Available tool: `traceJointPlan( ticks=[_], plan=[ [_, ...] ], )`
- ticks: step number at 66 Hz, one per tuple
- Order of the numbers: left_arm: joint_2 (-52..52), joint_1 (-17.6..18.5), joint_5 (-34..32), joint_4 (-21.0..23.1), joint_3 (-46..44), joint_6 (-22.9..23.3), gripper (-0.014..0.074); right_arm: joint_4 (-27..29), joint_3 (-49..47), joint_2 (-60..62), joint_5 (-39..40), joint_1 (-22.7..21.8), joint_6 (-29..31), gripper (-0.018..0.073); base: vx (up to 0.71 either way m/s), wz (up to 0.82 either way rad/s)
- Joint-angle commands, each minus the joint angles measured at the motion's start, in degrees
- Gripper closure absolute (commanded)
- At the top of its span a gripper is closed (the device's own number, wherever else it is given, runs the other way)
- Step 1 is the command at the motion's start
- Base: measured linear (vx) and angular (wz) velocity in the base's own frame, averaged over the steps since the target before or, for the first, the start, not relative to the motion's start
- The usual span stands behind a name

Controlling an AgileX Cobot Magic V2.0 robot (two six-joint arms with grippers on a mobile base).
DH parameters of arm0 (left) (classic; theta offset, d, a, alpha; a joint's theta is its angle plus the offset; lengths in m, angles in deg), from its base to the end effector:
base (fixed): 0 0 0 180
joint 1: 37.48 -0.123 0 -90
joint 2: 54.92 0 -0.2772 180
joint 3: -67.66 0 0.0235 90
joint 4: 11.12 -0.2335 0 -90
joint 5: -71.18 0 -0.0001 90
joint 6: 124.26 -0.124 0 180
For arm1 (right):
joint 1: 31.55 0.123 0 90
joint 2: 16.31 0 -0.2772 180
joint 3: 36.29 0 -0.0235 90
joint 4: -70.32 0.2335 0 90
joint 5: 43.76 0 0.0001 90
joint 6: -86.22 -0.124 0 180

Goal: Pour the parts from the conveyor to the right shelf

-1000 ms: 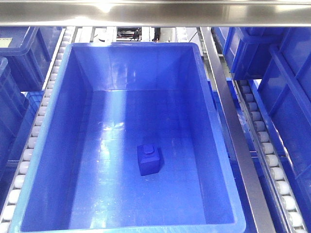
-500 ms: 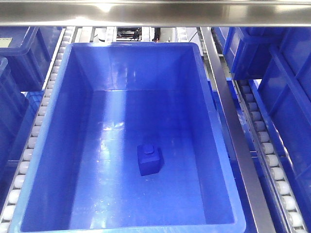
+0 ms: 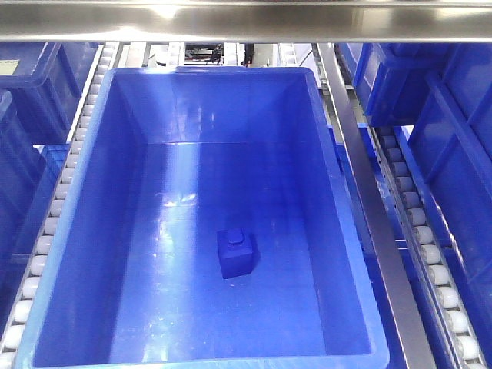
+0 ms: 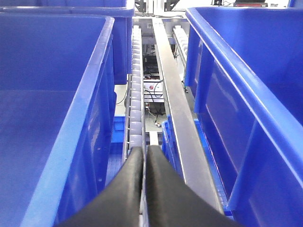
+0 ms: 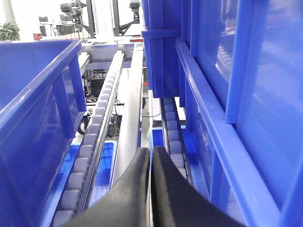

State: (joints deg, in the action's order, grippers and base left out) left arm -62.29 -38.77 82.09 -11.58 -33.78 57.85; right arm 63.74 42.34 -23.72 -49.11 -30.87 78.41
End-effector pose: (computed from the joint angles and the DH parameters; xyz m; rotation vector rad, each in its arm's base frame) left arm 0.0794 0.0020 0.1837 -0.0446 1.6896 -0.0035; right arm 0.0804 -0.0004 0.1953 0.0164 1.5944 0.0178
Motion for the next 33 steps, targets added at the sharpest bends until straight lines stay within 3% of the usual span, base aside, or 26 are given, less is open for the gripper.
traceJointPlan(
  ticks=[1,33],
  plan=[
    [0.7,-0.2,-4.1,0.5,-1.1,0.5,0.0603,-0.7,0.5,0.7,4.4,-0.3,0.2,0.0564,0.0,0.0],
    [0.7,-0.2,-4.1,0.5,-1.1,0.5,0.0603,-0.7,0.5,0.7,4.4,-0.3,0.2,0.0564,0.0,0.0]
  ],
)
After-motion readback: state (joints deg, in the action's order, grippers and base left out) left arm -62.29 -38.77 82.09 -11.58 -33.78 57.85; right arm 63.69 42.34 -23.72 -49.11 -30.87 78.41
